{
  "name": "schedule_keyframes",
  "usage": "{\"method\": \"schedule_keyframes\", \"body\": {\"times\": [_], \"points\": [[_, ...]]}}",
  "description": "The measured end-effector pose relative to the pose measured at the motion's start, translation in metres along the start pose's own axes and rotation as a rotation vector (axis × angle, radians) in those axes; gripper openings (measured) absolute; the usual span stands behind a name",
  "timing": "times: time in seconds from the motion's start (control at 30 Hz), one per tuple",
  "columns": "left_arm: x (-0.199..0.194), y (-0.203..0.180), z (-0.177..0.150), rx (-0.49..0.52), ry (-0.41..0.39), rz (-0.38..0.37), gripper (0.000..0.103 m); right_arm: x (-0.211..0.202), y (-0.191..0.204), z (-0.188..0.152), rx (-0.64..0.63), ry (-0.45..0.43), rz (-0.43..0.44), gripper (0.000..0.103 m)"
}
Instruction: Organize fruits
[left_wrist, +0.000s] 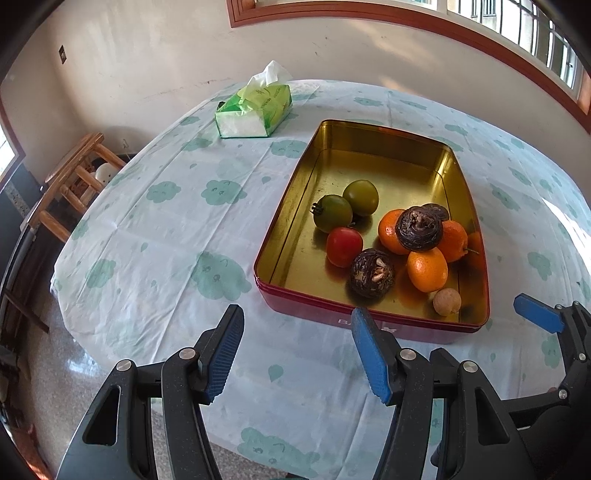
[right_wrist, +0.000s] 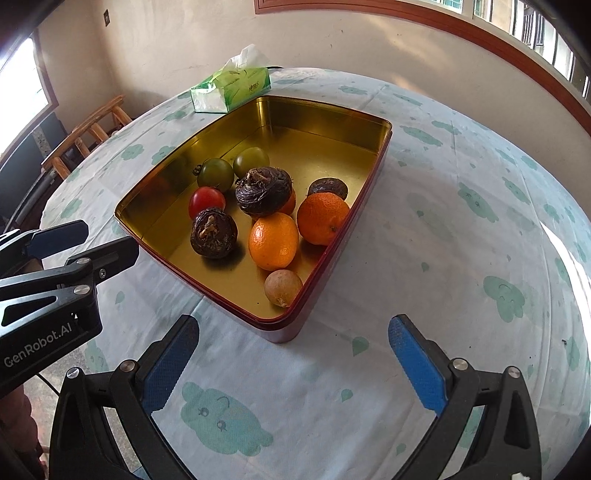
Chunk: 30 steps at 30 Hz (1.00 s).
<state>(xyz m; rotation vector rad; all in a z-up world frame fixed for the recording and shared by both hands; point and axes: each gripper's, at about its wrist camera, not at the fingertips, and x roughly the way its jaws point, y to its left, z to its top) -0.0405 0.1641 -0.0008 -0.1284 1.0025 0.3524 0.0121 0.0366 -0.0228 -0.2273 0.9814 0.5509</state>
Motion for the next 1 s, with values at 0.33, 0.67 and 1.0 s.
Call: {"method": "schedule_keyframes", "body": {"times": [0.33,0.67,1.0], "points": [[0.0080,0.0016,-0.0012,-0.017,0.031,-0.009,0.061,0.0012,0.0036,-0.0012,-0.010,0.004,-0.008,0.102],[0.0068,0.0007,-0.0014,-0.012,0.025,-0.011,0.061,0.0039,0.0065,-0.0021,-0.022,0.012,-0.008,0.102],[0.0038,-0.0021,-0.0005,-0.017,0.027,-0.046,0.061,0.0035,0.0062,-0.0026,-0.023,0.008,-0.005,0.102]]}}
